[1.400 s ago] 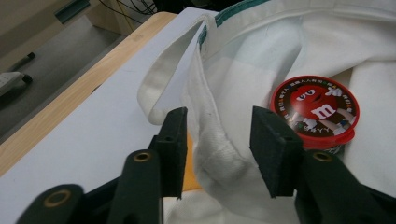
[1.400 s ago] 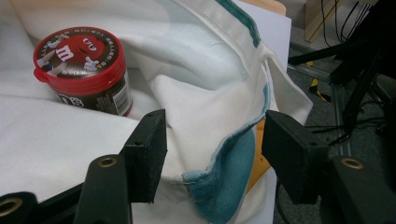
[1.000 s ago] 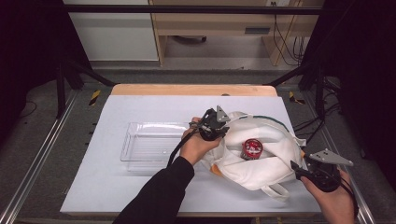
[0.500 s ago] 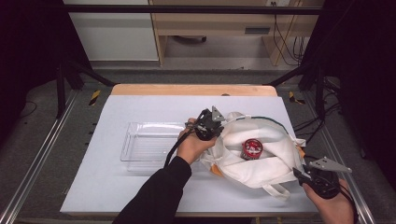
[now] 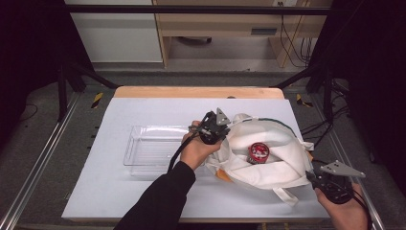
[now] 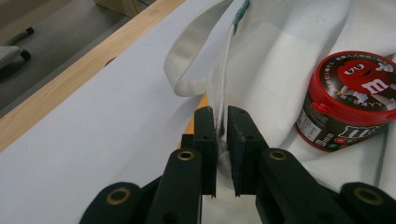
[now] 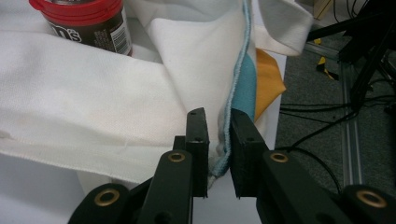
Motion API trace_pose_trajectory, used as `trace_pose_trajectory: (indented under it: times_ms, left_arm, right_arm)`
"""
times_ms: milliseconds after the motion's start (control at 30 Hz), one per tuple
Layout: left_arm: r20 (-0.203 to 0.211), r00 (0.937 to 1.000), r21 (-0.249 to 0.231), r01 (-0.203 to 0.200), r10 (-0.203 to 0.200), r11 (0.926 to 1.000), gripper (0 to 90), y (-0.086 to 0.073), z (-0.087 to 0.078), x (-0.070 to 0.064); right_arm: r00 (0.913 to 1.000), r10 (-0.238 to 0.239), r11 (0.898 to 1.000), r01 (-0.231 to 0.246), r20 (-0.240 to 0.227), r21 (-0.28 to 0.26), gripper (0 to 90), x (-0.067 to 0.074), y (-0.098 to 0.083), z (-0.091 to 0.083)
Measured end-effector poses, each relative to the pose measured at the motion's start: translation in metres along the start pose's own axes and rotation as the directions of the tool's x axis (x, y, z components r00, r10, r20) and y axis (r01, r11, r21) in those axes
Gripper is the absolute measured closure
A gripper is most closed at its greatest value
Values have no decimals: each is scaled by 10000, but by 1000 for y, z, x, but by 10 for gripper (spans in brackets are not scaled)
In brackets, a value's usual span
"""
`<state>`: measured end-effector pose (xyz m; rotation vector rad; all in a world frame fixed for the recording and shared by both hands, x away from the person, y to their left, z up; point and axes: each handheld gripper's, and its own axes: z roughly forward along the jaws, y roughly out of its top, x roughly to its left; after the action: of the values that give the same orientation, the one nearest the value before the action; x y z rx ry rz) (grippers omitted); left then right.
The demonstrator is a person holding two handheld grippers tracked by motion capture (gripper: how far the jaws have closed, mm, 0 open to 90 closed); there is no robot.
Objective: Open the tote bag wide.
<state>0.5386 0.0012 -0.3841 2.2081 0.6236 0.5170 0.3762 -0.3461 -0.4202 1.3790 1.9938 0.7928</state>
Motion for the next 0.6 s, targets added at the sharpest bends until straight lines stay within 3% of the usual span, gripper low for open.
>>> trace_pose_trajectory:
  times_ms: [233,500,600]
  left_arm:
    - [-21,10000,389,44,-43,9992,826,-5,6,0]
    - [0,9999,946,-144,145,9954,826,-11,13,-5]
    - [-8,10000,888,-80,81,9960,824,-11,12,-5]
  right_arm:
    - [10000,-37,9998,35,74,176,817,-5,-12,-6]
    - [9997,177,9981,-167,-168,597,823,-7,-29,11]
    - [9996,200,9988,-191,-196,454,816,-6,-30,12]
